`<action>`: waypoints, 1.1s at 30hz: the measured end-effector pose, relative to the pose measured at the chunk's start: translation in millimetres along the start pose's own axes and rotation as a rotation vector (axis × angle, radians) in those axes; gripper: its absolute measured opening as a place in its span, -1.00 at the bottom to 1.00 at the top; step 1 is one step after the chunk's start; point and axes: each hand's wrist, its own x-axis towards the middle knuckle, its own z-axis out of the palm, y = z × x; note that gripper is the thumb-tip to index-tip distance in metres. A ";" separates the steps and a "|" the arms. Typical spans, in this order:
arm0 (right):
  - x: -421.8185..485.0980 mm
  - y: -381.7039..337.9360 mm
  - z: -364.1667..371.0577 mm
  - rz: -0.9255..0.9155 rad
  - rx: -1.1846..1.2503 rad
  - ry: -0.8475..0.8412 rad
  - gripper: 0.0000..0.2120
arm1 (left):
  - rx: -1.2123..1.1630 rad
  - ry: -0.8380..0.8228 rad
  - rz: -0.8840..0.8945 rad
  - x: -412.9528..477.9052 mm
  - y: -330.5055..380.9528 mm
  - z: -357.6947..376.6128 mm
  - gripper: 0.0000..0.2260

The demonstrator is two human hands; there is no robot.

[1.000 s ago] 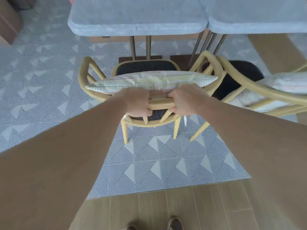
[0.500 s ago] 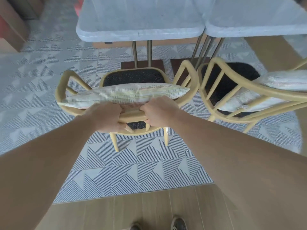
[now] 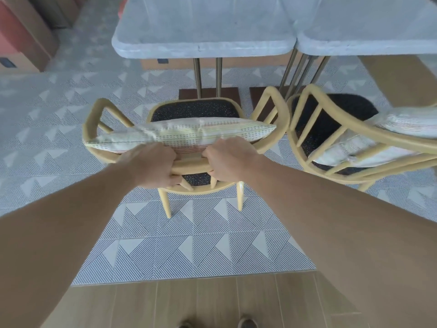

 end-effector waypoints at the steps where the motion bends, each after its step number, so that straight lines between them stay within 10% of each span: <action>1: -5.0 6.1 0.4 0.004 -0.003 0.002 -0.91 | -0.004 -0.006 0.009 3.1 7.3 -2.7 -0.71; 33: -22.5 71.1 5.0 0.086 -0.064 0.044 -0.74 | -0.027 -0.040 0.000 53.3 57.4 -24.7 -0.68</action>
